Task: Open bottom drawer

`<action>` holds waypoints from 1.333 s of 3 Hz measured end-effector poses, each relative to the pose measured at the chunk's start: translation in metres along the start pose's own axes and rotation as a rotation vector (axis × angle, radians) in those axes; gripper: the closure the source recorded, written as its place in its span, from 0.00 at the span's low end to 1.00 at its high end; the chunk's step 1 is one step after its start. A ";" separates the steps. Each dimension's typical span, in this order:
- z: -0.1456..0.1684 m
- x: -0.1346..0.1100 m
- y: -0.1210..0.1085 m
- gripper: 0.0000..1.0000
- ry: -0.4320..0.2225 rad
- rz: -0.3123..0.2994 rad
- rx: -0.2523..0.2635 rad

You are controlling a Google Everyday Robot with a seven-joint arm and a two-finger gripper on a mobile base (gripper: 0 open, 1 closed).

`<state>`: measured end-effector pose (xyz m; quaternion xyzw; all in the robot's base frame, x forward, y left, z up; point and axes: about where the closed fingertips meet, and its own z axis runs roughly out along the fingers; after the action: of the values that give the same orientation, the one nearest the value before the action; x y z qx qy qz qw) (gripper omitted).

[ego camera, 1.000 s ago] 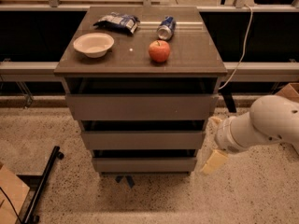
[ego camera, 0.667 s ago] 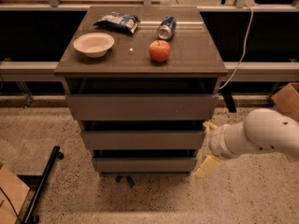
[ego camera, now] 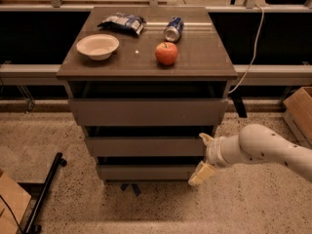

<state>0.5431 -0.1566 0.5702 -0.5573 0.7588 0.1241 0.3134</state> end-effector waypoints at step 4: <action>0.092 0.079 0.019 0.00 0.065 0.045 -0.051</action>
Offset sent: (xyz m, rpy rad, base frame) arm -0.0108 0.0127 -0.0845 -0.1002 0.0387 0.0178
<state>0.5423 -0.1613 0.4477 -0.5518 0.7774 0.1324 0.2713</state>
